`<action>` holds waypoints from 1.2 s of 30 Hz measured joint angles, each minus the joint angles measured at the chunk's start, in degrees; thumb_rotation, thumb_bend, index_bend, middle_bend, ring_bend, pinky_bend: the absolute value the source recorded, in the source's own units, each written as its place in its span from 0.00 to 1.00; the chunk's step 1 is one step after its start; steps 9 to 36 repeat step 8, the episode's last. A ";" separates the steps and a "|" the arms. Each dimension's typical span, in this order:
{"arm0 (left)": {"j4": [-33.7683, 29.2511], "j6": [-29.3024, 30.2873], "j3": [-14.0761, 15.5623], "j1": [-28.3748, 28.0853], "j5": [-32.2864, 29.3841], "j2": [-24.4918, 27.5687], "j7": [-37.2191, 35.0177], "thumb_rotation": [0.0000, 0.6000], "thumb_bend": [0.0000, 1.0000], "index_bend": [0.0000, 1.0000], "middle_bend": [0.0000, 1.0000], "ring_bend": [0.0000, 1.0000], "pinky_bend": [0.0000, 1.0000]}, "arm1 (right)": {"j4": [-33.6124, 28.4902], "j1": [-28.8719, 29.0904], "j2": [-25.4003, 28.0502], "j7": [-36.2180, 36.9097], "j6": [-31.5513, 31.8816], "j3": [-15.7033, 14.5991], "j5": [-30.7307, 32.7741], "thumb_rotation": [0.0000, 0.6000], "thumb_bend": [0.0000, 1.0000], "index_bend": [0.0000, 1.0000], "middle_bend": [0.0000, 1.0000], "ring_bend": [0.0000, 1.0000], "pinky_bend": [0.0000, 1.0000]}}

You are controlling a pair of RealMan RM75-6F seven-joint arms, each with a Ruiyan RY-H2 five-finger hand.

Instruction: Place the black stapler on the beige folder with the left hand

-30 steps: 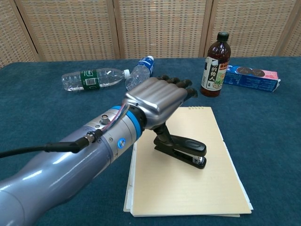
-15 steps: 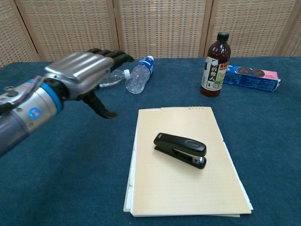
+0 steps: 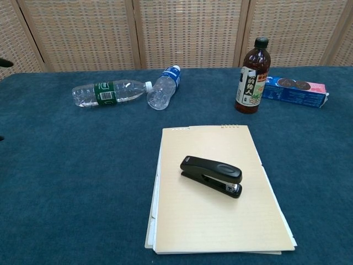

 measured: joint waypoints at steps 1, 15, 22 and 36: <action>0.01 0.64 0.82 1.06 0.74 0.64 -0.75 1.00 0.09 0.00 0.00 0.00 0.00 | -0.08 0.03 -0.07 -0.21 -0.06 -0.04 -0.03 1.00 0.10 0.01 0.00 0.00 0.00; 1.00 6.18 4.59 8.45 5.77 4.36 -6.12 1.00 0.09 0.00 0.00 0.00 0.00 | -0.41 0.34 -0.69 -2.44 -0.56 -0.43 -0.53 1.00 0.10 0.01 0.00 0.00 0.00; 1.00 6.18 4.59 8.45 5.77 4.36 -6.12 1.00 0.09 0.00 0.00 0.00 0.00 | -0.41 0.34 -0.69 -2.44 -0.56 -0.43 -0.53 1.00 0.10 0.01 0.00 0.00 0.00; 1.00 6.18 4.59 8.45 5.77 4.36 -6.12 1.00 0.09 0.00 0.00 0.00 0.00 | -0.41 0.34 -0.69 -2.44 -0.56 -0.43 -0.53 1.00 0.10 0.01 0.00 0.00 0.00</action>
